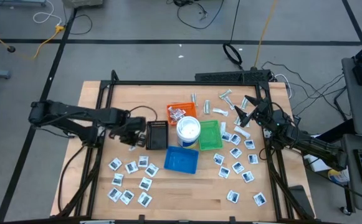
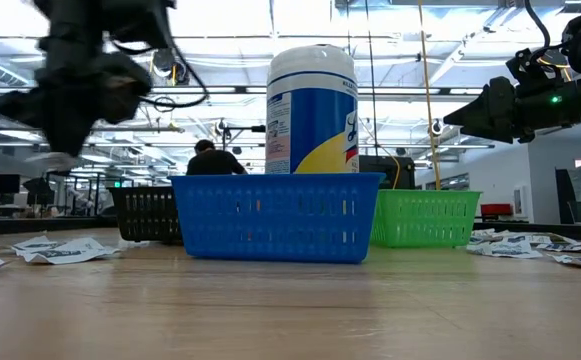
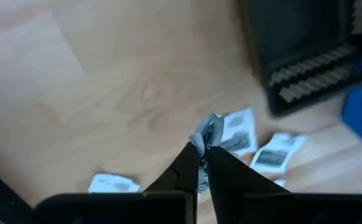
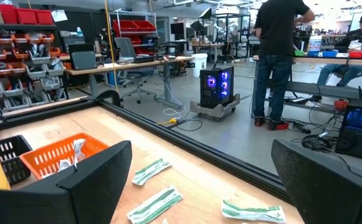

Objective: Pick & Place First Aid Supplies
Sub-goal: Put the gray towelette pack into the black bin

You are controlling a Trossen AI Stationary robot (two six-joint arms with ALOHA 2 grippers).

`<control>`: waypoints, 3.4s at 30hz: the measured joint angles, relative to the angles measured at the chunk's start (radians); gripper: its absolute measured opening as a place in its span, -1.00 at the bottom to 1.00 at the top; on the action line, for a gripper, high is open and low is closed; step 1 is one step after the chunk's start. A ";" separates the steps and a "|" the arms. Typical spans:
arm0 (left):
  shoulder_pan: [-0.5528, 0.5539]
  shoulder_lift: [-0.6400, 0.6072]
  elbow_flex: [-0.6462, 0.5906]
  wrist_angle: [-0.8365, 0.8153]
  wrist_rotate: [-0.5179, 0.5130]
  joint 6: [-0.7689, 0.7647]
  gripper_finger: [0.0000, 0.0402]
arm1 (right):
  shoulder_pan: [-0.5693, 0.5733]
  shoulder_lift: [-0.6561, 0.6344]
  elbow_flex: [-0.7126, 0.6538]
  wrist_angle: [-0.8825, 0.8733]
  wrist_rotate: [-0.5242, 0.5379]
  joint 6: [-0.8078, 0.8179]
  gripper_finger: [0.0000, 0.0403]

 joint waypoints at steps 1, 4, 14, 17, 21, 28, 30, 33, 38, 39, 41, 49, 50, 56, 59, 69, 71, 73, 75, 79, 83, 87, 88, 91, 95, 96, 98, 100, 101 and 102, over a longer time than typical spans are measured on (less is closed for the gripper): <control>0.017 0.026 0.026 0.000 0.000 0.005 -0.93 | 0.000 0.000 0.000 0.000 0.000 0.000 0.89; 0.063 0.106 0.100 -0.003 0.001 0.045 -0.96 | 0.000 0.000 0.000 0.000 0.000 0.000 0.89; 0.144 0.346 0.331 -0.005 0.019 0.157 -0.94 | 0.000 0.000 0.000 0.000 0.000 0.000 0.89; 0.155 0.383 0.369 -0.004 0.018 0.163 -0.97 | 0.000 0.000 0.000 0.000 0.000 0.000 0.89; 0.155 0.399 0.378 -0.004 0.016 0.154 -0.88 | 0.000 0.000 0.000 0.000 0.000 0.000 0.89; 0.147 0.461 0.374 0.013 -0.036 0.153 -0.83 | 0.000 0.000 0.000 0.000 0.000 0.000 0.89; 0.147 0.483 0.375 0.029 -0.034 0.160 -0.83 | 0.000 0.000 0.000 0.000 0.000 0.000 0.89; 0.147 0.504 0.374 0.033 -0.035 0.164 -0.83 | 0.000 0.000 0.000 0.001 0.000 0.000 0.89; 0.148 0.508 0.374 0.041 -0.063 0.202 -0.83 | 0.000 0.000 0.000 0.000 0.000 0.000 0.89; 0.148 0.508 0.374 0.042 -0.077 0.206 -0.83 | 0.000 0.000 0.000 0.000 0.000 0.000 0.89; 0.150 0.508 0.374 0.049 -0.085 0.222 -0.81 | 0.000 0.000 0.000 0.000 0.000 0.000 0.89; 0.153 0.508 0.374 0.087 -0.060 0.285 -0.35 | 0.000 0.000 0.000 0.000 0.000 0.000 0.89; 0.153 0.508 0.375 0.086 -0.059 0.287 -0.27 | 0.000 0.000 0.000 0.000 0.000 0.000 0.89; 0.153 0.508 0.374 0.086 -0.033 0.300 0.11 | 0.000 0.000 0.000 0.000 0.000 0.000 0.89; 0.155 0.508 0.374 0.085 -0.032 0.292 0.21 | 0.000 0.000 0.000 0.000 0.000 0.000 0.89; 0.188 0.413 0.374 0.072 -0.032 0.343 0.23 | 0.000 0.000 0.000 0.000 0.000 0.000 0.89; 0.188 0.387 0.374 0.067 -0.031 0.362 0.21 | 0.000 0.000 0.000 0.000 0.000 0.000 0.89; 0.187 0.366 0.374 0.062 -0.031 0.379 0.21 | 0.000 0.000 0.000 0.000 0.000 0.000 0.89; 0.182 0.339 0.374 0.046 -0.031 0.405 0.21 | 0.000 0.000 0.000 0.000 0.000 0.000 0.89; 0.164 0.294 0.374 0.011 -0.032 0.466 0.20 | 0.000 0.000 0.000 0.000 0.000 0.000 0.89; 0.118 0.255 0.374 -0.021 -0.033 0.558 0.20 | 0.000 0.000 0.000 0.000 0.000 0.000 0.89; 0.057 0.225 0.374 -0.068 -0.034 0.654 0.20 | 0.000 0.000 0.000 0.000 0.000 0.000 0.89; 0.040 0.219 0.374 -0.083 -0.034 0.671 0.20 | 0.000 0.000 0.000 0.000 0.000 0.000 0.89; -0.008 0.206 0.374 -0.120 -0.034 0.718 0.20 | 0.000 0.000 0.000 0.000 0.000 0.000 0.89; -0.059 0.201 0.374 -0.182 -0.034 0.802 0.20 | 0.000 0.000 0.000 0.000 0.000 0.000 0.89; -0.070 0.202 0.374 -0.199 -0.034 0.821 0.20 | 0.000 0.000 0.000 0.000 0.000 0.000 0.89; -0.092 0.202 0.373 -0.225 -0.036 0.840 0.20 | 0.000 0.000 0.000 0.000 0.000 0.000 0.89; -0.116 0.201 0.357 -0.227 -0.039 0.834 0.20 | 0.000 0.000 0.000 0.000 0.000 0.000 0.89; -0.130 0.201 0.343 -0.221 -0.038 0.824 0.20 | 0.000 0.000 0.000 0.000 0.000 0.000 0.89; -0.144 0.202 0.328 -0.217 -0.037 0.811 0.20 | 0.000 0.000 0.000 0.000 0.000 0.000 0.89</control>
